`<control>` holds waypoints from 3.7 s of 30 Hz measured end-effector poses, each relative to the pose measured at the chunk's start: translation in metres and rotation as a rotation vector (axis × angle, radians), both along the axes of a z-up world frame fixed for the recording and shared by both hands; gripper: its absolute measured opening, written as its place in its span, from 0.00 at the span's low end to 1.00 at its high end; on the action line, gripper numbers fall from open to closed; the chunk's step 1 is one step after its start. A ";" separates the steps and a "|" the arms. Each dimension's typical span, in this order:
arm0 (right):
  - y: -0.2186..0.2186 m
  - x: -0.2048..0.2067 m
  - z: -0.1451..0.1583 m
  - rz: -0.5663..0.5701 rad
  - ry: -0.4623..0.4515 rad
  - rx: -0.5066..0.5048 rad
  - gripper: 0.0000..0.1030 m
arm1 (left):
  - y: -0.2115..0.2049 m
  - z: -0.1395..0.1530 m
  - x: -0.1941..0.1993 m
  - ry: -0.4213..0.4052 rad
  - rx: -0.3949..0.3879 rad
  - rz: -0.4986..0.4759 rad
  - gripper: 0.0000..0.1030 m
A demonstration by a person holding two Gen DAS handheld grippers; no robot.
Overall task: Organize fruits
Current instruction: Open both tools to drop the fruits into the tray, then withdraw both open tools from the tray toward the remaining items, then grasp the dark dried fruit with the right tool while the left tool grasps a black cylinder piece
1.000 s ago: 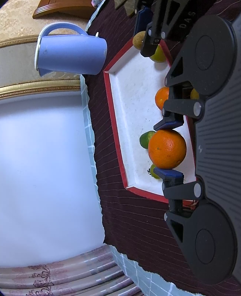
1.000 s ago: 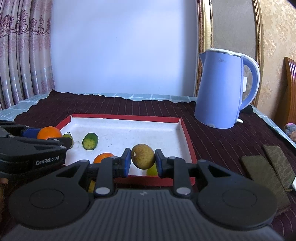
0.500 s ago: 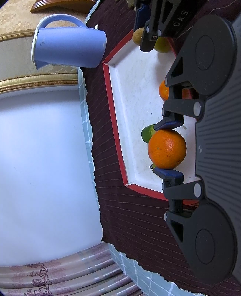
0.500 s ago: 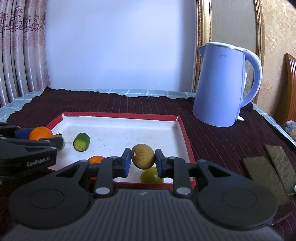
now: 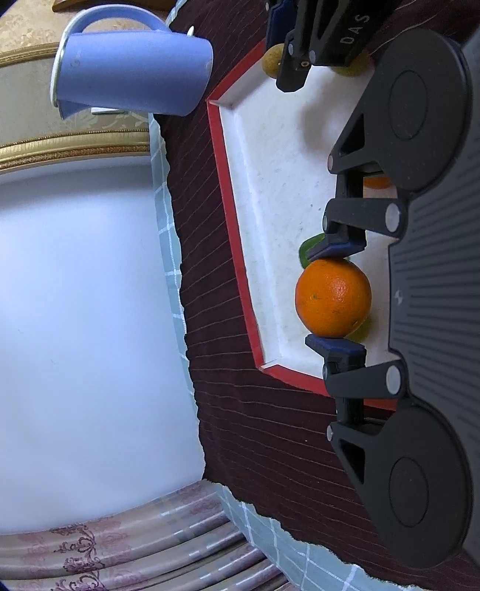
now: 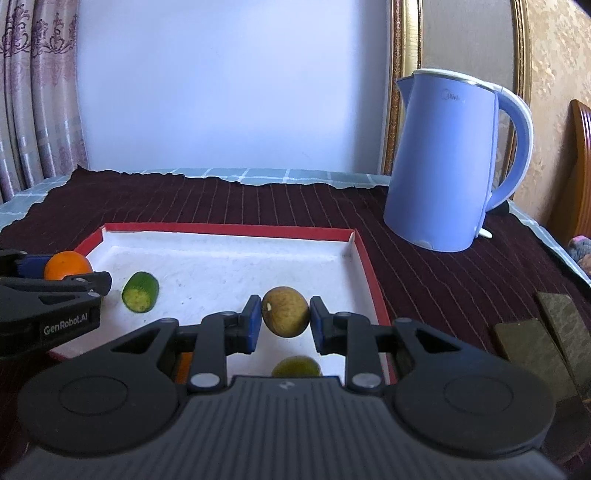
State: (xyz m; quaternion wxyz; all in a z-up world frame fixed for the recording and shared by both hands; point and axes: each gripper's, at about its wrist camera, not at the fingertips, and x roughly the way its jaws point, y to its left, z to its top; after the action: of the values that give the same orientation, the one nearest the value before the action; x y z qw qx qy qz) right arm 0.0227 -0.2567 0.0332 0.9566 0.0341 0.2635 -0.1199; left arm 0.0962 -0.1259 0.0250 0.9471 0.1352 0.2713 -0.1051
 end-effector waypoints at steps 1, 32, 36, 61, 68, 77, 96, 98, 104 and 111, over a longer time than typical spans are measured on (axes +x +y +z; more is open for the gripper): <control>-0.001 0.003 0.000 -0.002 0.003 0.005 0.25 | -0.001 0.000 0.002 0.000 0.005 0.003 0.41; 0.000 0.008 -0.004 -0.037 -0.010 0.000 0.71 | 0.019 0.009 -0.017 -0.059 -0.008 0.032 0.69; 0.006 -0.008 0.001 -0.069 -0.047 -0.022 1.00 | 0.038 0.009 -0.036 -0.067 -0.026 0.025 0.69; 0.093 -0.111 -0.032 0.228 0.027 -0.022 0.87 | 0.120 -0.039 -0.086 -0.093 -0.141 0.030 0.73; 0.107 -0.097 -0.038 0.239 0.109 0.017 0.68 | 0.132 -0.042 -0.081 -0.045 -0.224 0.032 0.74; 0.117 -0.089 -0.039 0.267 0.108 0.022 0.40 | 0.147 -0.045 -0.075 0.016 -0.325 0.041 0.74; 0.051 -0.116 -0.045 0.157 0.007 0.125 0.39 | 0.056 -0.038 -0.109 -0.111 0.098 -0.367 0.74; 0.049 -0.116 -0.046 0.153 0.004 0.128 0.39 | 0.052 -0.041 -0.106 -0.107 0.118 -0.382 0.74; 0.048 -0.117 -0.048 0.151 -0.001 0.132 0.39 | 0.044 -0.046 -0.090 -0.061 0.141 -0.417 0.66; 0.049 -0.117 -0.048 0.149 -0.002 0.128 0.39 | 0.047 -0.045 -0.082 0.037 0.043 -0.466 0.34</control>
State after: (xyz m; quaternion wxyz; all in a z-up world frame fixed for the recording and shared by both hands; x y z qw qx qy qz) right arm -0.0945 -0.2079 -0.0144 0.9590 0.0755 0.2713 -0.0311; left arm 0.0144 -0.0792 -0.0204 0.8889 0.2124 0.2524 -0.3178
